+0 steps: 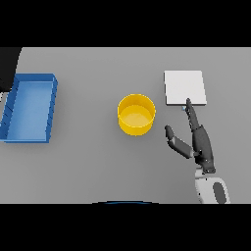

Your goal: Pick up the red beaker and tilt it to pour out 1 green nut into yellow bowl. Pick up the yellow bowl and place it on the metallic measuring scale.

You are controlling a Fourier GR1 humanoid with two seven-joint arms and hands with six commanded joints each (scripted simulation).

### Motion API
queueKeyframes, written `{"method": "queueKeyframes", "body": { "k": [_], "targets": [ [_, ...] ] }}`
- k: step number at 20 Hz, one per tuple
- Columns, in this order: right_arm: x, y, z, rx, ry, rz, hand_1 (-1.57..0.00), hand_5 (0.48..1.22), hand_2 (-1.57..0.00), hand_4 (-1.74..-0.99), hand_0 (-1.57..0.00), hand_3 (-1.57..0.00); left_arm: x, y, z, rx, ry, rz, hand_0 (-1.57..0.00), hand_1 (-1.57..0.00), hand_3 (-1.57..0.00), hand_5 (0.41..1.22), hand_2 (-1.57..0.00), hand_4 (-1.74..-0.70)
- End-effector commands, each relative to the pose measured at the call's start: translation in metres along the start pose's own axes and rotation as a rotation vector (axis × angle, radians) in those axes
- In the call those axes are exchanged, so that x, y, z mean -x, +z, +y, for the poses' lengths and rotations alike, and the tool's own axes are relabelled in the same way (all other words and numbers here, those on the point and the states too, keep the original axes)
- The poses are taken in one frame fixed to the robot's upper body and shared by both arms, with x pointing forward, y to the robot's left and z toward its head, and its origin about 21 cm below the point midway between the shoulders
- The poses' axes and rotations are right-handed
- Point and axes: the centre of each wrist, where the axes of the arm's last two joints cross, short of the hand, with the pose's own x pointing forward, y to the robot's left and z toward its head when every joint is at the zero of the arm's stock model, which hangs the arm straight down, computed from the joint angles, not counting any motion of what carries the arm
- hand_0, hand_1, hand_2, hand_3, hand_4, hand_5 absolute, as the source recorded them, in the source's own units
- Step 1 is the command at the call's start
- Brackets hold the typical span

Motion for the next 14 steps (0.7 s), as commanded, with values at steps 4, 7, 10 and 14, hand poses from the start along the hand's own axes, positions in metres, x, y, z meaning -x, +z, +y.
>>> {"method": "queueKeyframes", "body": {
  "k": [4,7,10,14],
  "targets": [
    [0.001,0.001,0.004,-0.007,0.016,0.004,0.0,0.652,0.0,-1.057,0.0,0.0,0.054,0.007,-0.031,-0.02,0.264,0.195,-1.57,-1.57,-1.44,1.221,-1.57,-1.74],
    [0.0,0.002,0.004,-0.012,0.042,0.004,0.0,0.651,0.0,-1.047,0.0,0.0,0.083,0.02,-0.065,-0.016,0.432,0.314,-1.57,-1.57,-1.47,1.221,-1.57,-1.74],
    [-0.004,0.0,0.001,0.004,0.074,0.002,0.0,0.648,0.0,-1.054,0.0,0.0,0.091,0.036,-0.091,-0.019,0.557,0.355,-1.57,-1.57,-1.48,1.221,-1.57,-1.74],
    [-0.003,0.003,0.002,-0.015,0.073,0.002,0.0,0.648,0.0,-1.026,0.0,0.0,0.099,0.064,-0.119,-0.016,0.642,0.449,-1.57,-1.57,-1.45,1.221,-1.57,-1.74]
  ]
}}
